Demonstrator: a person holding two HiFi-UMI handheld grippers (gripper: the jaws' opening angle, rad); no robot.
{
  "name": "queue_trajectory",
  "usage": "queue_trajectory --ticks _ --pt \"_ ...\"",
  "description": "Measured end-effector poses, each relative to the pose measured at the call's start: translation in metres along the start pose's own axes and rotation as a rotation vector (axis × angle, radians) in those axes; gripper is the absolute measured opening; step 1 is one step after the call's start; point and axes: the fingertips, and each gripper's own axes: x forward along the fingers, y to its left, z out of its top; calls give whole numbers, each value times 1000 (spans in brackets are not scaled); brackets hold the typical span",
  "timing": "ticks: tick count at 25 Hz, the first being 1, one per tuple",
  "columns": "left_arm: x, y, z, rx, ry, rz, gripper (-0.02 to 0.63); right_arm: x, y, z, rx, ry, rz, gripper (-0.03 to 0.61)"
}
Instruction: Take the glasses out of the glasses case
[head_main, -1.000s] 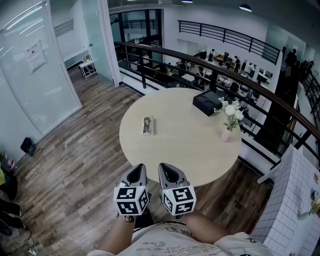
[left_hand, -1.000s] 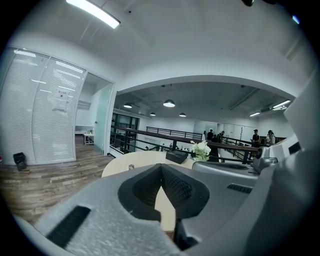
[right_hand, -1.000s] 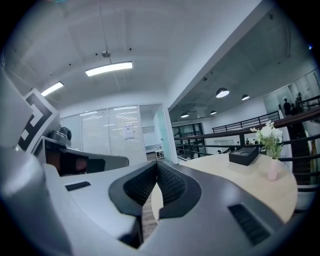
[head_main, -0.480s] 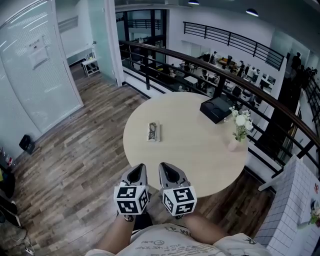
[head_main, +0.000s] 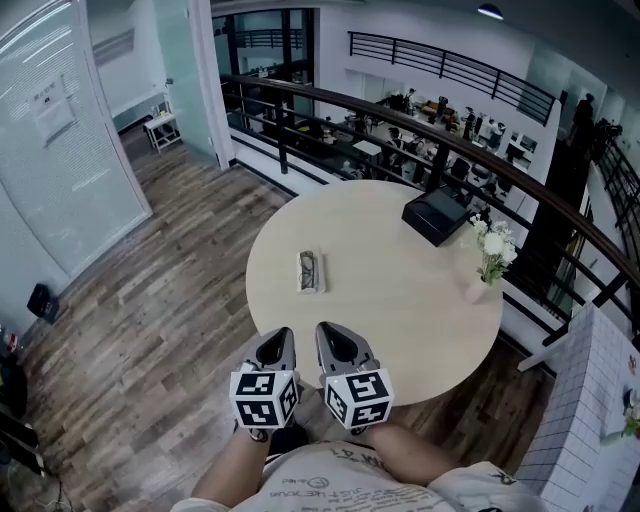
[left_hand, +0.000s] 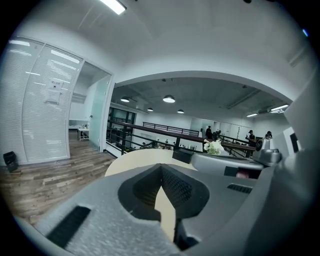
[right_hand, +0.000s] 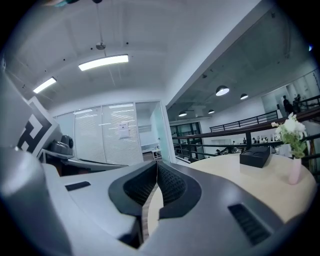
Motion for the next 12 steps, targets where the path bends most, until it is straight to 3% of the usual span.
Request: queue_trajectory --ticks 12 --pt "65 84 30 -25 26 -86 12 107 12 7 69 22 -39 15"
